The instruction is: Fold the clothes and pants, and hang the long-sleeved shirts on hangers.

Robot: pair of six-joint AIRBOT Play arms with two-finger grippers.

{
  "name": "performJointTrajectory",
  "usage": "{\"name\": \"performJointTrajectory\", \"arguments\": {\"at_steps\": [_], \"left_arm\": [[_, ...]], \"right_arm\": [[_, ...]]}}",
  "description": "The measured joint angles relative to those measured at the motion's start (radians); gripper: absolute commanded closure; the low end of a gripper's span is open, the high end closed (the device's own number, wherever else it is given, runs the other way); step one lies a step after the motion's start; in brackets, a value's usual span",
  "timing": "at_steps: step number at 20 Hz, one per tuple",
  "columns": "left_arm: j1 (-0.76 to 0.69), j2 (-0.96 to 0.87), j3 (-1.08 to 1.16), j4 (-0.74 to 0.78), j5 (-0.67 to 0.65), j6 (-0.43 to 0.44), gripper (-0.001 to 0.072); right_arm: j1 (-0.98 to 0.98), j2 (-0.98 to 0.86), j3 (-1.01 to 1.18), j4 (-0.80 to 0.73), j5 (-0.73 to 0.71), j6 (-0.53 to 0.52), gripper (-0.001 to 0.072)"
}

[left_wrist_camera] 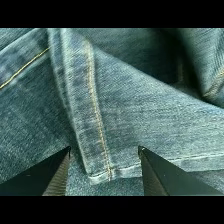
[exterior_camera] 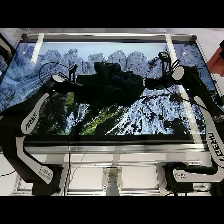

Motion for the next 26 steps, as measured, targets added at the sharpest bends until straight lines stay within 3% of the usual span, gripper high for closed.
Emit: {"name": "performJointTrajectory", "arguments": {"at_steps": [4,5,6,7,9,11,15,20,26], "left_arm": [[-0.027,-0.011,0.005,0.042,-0.018,-0.018,0.0260],[-0.035,-0.014,0.005,0.049,-0.031,-0.019,0.0342],[-0.045,-0.018,0.006,0.053,-0.042,-0.024,0.0542],[-0.055,-0.020,0.006,0.056,-0.051,-0.024,0.0680],[-0.074,-0.024,0.006,0.061,-0.074,-0.017,0.0682],[-0.084,-0.017,0.006,0.065,-0.095,-0.022,0.0683],[-0.036,0.090,0.007,0.165,-0.122,-0.120,0.0684],[0.183,0.385,0.007,0.417,-0.188,-0.286,0.0683],[0.499,0.688,0.007,0.648,-0.337,-0.352,0.0683]], "right_arm": [[0.000,0.000,0.000,0.000,0.003,0.000,0.0427],[0.000,0.000,0.000,0.000,0.004,0.000,0.0427],[0.000,0.000,0.001,0.000,0.005,0.000,0.0427],[0.000,0.000,0.001,0.000,0.005,0.000,0.0427],[0.000,0.000,0.001,0.000,0.004,0.000,0.0422],[0.000,-0.001,0.001,0.000,0.001,-0.012,0.0299],[-0.001,-0.001,0.001,-0.007,-0.004,-0.039,0.0299],[-0.001,-0.012,0.026,0.000,-0.016,-0.066,0.0299],[-0.001,-0.080,0.093,0.134,0.036,-0.092,0.0296]]}}
